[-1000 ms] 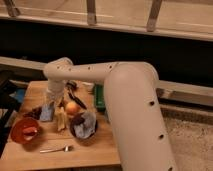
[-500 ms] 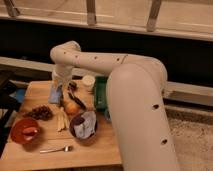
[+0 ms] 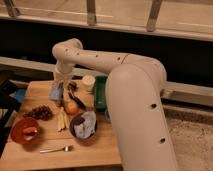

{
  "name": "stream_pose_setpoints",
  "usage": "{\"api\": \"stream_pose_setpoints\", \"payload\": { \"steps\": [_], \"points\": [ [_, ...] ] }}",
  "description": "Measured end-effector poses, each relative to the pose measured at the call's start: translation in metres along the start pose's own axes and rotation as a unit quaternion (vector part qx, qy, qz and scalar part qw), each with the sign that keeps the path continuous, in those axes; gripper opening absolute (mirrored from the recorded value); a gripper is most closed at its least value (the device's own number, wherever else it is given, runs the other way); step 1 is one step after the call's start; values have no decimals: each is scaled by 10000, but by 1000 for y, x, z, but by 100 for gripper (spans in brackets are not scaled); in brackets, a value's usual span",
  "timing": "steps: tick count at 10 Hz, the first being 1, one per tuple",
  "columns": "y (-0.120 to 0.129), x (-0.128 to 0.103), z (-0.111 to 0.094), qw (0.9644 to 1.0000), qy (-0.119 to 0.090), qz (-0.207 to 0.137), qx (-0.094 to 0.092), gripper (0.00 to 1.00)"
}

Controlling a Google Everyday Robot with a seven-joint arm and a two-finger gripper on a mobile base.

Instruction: Place sponge in metal cup

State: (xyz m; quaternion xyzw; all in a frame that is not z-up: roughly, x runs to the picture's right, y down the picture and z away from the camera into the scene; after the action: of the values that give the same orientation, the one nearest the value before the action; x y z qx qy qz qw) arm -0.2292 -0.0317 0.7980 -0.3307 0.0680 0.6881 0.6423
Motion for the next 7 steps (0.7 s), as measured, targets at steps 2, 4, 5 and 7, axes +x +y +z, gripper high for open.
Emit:
{"api": "stream_pose_setpoints", "payload": {
  "steps": [2, 4, 5, 7],
  "points": [
    [-10, -1, 10, 9997, -124, 164, 90, 0],
    [-11, -3, 12, 9993, -253, 235, 112, 0],
    [-11, -4, 11, 9991, -297, 263, 112, 0],
    [-11, -10, 4, 9986, -435, 291, 122, 0]
  ]
}}
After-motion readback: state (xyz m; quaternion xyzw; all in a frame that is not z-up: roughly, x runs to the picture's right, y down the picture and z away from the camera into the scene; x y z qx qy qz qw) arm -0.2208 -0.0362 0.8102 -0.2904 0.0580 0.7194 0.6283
